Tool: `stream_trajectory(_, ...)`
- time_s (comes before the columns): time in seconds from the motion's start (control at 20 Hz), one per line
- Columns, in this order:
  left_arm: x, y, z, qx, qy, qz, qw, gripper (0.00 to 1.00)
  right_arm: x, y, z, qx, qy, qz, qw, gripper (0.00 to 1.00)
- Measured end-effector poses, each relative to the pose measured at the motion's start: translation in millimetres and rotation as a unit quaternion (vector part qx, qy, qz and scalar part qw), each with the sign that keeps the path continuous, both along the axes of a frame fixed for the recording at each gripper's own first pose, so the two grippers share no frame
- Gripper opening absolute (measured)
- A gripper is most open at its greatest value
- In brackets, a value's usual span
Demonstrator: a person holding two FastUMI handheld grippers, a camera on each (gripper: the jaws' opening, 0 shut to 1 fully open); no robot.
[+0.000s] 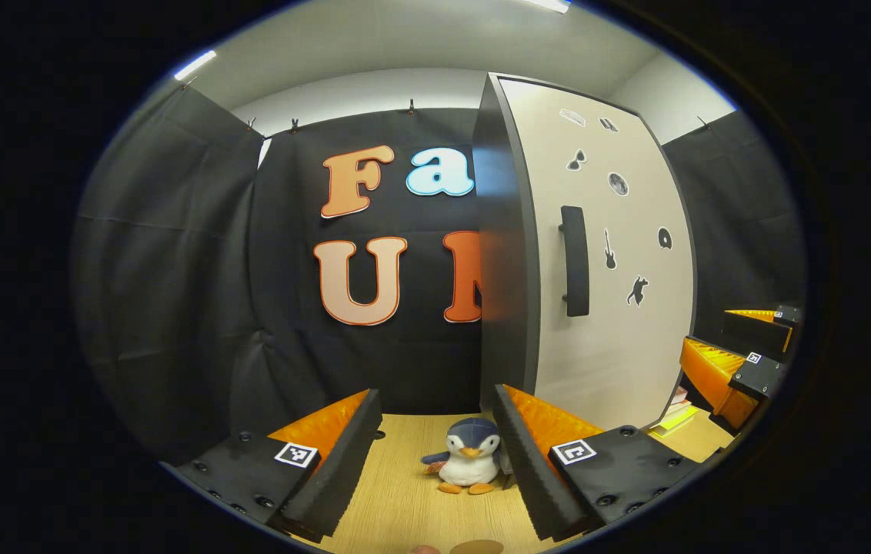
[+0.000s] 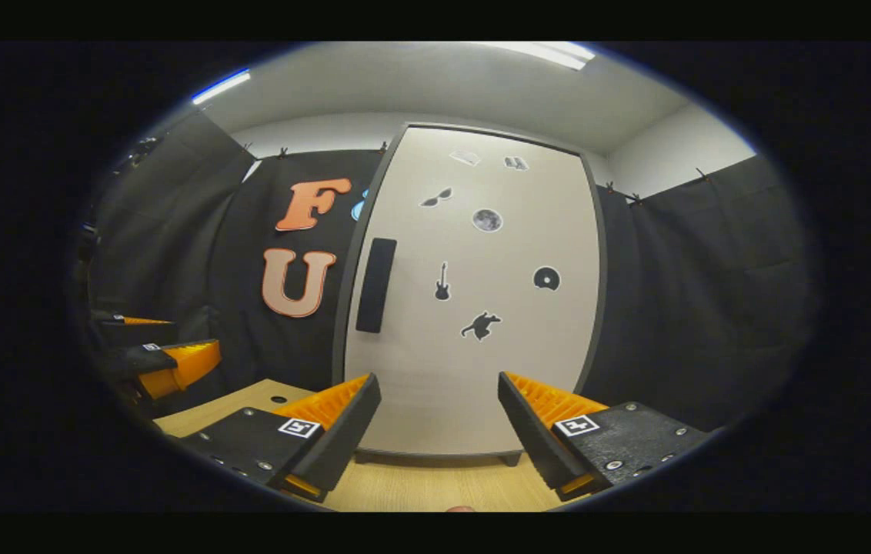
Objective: Open the cabinet door with the right hand, grasp the bottle in the cabinet with the left hand and place it on the coaster, then close the cabinet door with the right hand.
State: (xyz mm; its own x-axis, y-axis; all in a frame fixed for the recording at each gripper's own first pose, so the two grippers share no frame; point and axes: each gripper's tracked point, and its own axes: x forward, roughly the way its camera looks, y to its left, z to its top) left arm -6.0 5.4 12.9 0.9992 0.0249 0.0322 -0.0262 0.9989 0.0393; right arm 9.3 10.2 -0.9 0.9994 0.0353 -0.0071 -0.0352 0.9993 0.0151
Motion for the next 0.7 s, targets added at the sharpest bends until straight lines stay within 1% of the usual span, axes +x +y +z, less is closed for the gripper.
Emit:
stream_trajectory(0.2, -1, 4, 0, -0.003, 0.003, 0.001, 1.0, 0.95, 11, 14, 8, 0.012, 0.0, 0.012, 1.0, 0.95)
stream_trajectory(0.4, -4, 10, 2, 0.004, 0.001, 0.003, 1.0, 0.94, 29, 36, 21, 0.03, -0.007, 0.036, 0.999, 0.95)
stream_trajectory(0.55, -8, 16, 3, 0.008, -0.004, 0.006, 1.0, 0.96, 45, 55, 30, 0.05, -0.013, 0.057, 0.997, 0.95)
stream_trajectory(0.7, -10, 23, 0, 0.001, -0.001, 0.01, 1.0, 0.94, 66, 66, 42, 0.067, -0.022, 0.063, 0.995, 0.95)
